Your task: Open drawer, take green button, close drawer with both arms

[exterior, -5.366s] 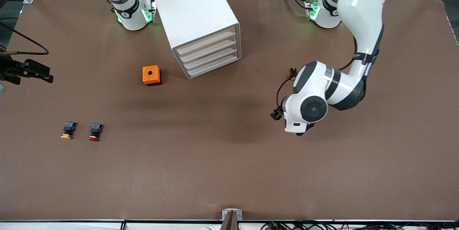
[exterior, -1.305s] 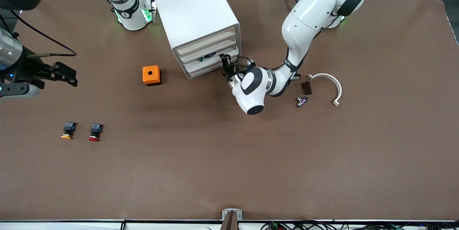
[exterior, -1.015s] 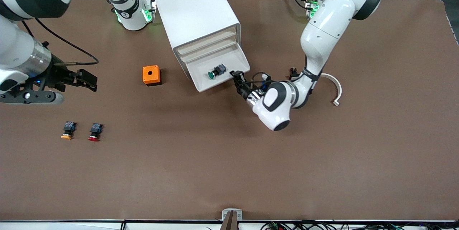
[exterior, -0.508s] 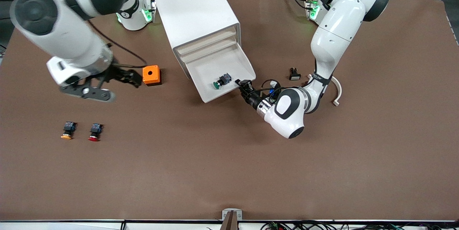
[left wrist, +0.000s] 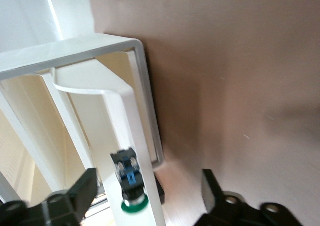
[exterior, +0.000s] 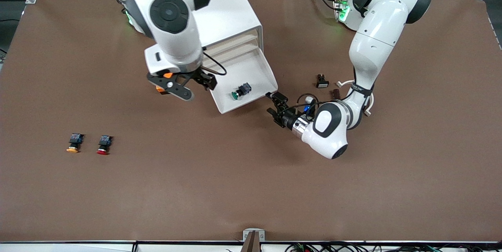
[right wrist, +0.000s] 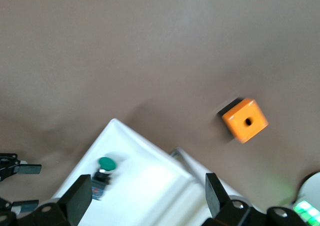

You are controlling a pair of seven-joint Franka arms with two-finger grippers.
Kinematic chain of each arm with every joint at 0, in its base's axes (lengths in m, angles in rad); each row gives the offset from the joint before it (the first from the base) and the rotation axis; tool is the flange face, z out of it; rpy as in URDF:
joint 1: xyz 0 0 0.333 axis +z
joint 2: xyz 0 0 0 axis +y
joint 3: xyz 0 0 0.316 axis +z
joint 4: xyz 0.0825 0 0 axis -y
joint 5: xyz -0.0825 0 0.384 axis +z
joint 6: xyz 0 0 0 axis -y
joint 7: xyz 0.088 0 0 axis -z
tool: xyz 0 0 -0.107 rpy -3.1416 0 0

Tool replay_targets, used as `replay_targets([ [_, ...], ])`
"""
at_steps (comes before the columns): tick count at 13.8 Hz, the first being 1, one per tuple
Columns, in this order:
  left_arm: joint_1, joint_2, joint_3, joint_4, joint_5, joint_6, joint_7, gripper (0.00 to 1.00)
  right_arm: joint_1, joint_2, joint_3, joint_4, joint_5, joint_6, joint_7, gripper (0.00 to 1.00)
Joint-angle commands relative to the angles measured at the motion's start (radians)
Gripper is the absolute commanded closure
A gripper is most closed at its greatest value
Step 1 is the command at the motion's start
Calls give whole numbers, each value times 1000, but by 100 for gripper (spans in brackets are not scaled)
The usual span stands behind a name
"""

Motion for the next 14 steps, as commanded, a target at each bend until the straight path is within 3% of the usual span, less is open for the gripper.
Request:
replay_targets([
  [1,-4,-20,61,54,24,-18,38,0,38,53,-11,17,48,51,141,0],
  [3,-12,-43,127,80,24,-14,73,0,59,81,-12,-16,90,129,202,0],
  [7,-7,-101,222,87,62,-17,276,0,88,114,-11,-117,91,303,310,0],
  [10,-4,-163,242,87,182,-14,328,0,104,119,-11,-206,110,407,343,0],
  [14,-21,-294,235,77,434,-20,435,0,134,150,-11,-219,113,415,434,0],
])
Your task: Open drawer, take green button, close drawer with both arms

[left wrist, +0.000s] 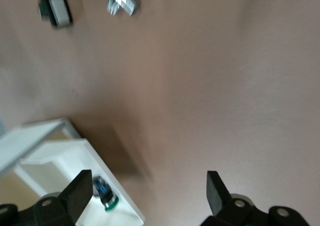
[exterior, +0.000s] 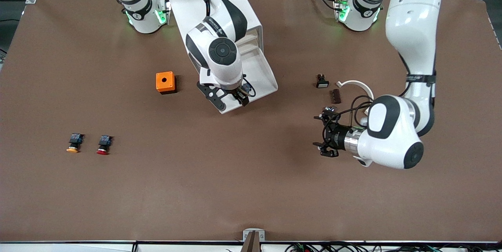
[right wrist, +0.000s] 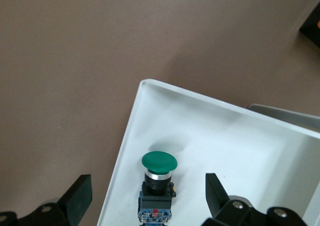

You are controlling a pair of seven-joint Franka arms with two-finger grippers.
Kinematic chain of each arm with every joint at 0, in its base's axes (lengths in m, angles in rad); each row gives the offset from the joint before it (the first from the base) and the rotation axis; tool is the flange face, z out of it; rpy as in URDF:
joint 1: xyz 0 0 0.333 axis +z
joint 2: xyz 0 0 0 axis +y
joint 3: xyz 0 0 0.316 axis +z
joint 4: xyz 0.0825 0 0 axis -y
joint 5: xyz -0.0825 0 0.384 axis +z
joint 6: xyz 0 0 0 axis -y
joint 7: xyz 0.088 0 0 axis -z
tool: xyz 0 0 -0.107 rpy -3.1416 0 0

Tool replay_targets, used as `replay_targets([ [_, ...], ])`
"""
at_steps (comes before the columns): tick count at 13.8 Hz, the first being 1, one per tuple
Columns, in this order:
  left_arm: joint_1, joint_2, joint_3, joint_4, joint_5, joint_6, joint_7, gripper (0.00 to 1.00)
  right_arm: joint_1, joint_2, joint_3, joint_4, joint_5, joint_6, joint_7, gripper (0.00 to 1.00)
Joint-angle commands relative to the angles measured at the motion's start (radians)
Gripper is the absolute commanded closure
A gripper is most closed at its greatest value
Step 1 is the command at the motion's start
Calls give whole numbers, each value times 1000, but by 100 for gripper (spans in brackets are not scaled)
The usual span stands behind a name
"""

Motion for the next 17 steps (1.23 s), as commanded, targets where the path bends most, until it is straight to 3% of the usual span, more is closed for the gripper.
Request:
replay_targets([
  [1,-32,-91,2,-31,148,-12,53,0,34,8,-10,-10,22,18,78,0],
  [8,-46,-124,-10,-55,268,-35,515,0,63,48,-10,-10,22,24,107,0],
  [15,-103,-115,-10,-94,320,-15,534,0,84,77,-12,-10,20,58,107,2],
  [17,-106,-113,-10,-95,320,6,538,0,84,80,-12,-8,20,58,104,34],
])
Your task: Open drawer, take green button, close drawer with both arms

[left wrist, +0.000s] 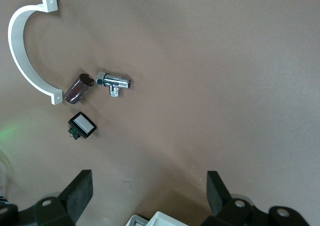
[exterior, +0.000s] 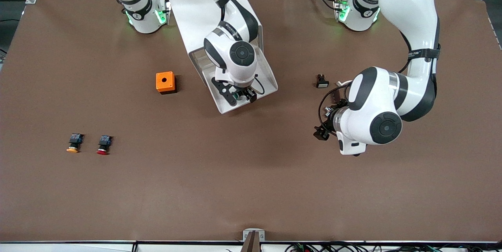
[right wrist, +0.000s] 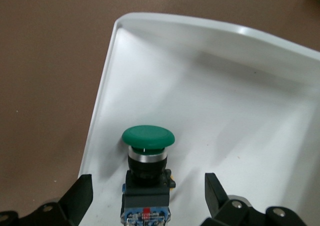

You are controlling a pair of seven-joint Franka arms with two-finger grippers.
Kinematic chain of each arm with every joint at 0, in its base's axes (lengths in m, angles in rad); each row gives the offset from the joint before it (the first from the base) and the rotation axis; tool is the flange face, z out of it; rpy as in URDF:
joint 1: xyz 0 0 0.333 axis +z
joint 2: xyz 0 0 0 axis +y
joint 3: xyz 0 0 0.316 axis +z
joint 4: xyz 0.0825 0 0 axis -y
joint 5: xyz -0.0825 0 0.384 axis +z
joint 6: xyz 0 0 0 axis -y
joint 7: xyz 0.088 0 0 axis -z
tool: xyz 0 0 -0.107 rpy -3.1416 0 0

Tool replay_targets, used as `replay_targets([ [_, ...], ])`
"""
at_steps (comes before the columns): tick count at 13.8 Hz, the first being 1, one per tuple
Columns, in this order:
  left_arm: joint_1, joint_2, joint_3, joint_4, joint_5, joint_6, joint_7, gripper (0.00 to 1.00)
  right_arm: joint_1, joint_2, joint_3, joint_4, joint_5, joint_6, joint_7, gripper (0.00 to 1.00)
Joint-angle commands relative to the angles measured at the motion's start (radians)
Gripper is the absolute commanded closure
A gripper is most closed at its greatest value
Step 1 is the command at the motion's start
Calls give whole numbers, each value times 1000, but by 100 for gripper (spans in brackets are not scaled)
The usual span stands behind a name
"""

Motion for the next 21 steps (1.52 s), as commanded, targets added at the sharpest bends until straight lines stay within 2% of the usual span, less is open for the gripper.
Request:
replay_targets([
  [1,-3,-11,-2,-16,22,36,14,0,12,2,-12,-1,17,4,4,51],
  [2,-10,-11,-2,-16,22,45,17,0,12,2,-12,-1,17,4,3,64],
  [4,-23,-8,-1,-16,27,56,17,0,12,2,-12,1,15,4,-7,79],
  [5,-26,-5,-2,-16,38,62,17,0,12,2,-12,2,15,3,-7,82],
  [9,-81,9,-5,-19,44,120,17,0,9,-4,-13,44,11,-14,4,81],
  [11,-110,19,-13,-19,44,191,18,0,-6,-12,-19,115,11,-112,-3,81],
  [14,-155,71,-16,-22,44,318,37,0,-98,-17,-19,255,15,-296,-28,82],
  [18,-211,128,-28,-22,44,369,103,0,-242,-109,-21,257,9,-430,-432,82],
  [21,-254,157,-31,-19,41,403,112,0,-362,-136,-22,253,-6,-460,-731,82],
])
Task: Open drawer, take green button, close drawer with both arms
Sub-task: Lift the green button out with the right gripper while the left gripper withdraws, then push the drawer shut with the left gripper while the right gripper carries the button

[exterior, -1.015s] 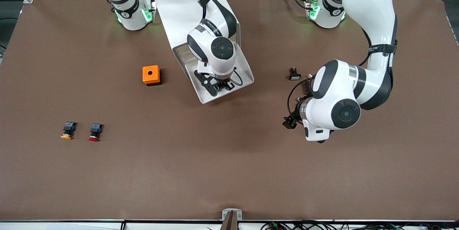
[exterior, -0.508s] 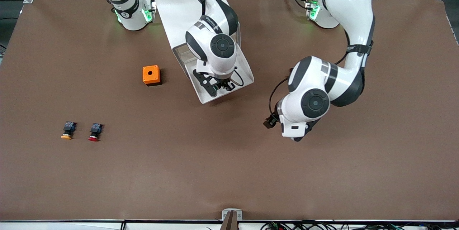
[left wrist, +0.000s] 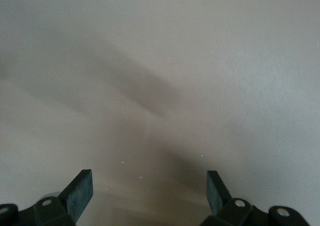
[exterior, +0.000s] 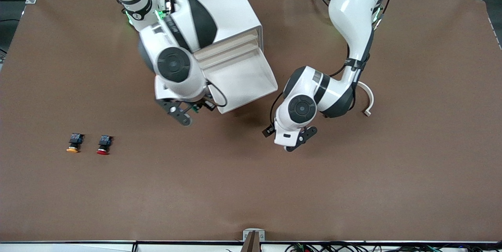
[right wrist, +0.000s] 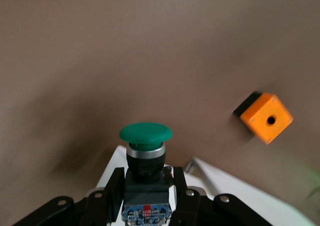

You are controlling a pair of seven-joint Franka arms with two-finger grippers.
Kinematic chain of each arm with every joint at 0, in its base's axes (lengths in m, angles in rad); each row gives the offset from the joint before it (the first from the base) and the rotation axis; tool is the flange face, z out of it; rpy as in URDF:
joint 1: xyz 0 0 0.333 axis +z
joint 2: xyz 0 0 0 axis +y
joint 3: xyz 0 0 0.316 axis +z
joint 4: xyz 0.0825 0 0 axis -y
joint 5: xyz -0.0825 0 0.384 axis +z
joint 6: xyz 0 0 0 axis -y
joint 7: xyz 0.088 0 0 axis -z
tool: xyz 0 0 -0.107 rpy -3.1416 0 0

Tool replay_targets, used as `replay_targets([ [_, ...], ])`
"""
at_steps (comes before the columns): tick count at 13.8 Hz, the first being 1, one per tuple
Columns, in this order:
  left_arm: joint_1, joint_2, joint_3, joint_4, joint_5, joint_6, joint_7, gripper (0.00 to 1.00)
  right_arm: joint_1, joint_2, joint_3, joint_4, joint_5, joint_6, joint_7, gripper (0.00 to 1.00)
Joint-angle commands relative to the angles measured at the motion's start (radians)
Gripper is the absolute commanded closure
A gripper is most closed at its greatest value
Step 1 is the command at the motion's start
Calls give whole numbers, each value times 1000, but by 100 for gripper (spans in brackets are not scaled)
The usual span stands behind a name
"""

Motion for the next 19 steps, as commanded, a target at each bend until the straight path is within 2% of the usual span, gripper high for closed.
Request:
replay_targets([
  [1,-56,29,0,5,18,38,20,0,-122,-22,17,-15,-13,-22,-306,82],
  [5,-135,73,0,5,49,80,72,0,-299,-6,17,-26,-15,15,-687,82],
  [7,-175,76,-5,2,43,80,98,0,-350,15,17,-59,-16,76,-781,81],
  [10,-216,84,-8,-10,41,80,89,0,-376,18,17,-166,-47,221,-843,81],
  [15,-281,76,-28,-19,32,75,63,0,-422,44,16,-282,-65,392,-943,81],
  [19,-290,73,-94,-38,31,75,-4,0,-436,107,16,-285,-113,450,-957,80],
])
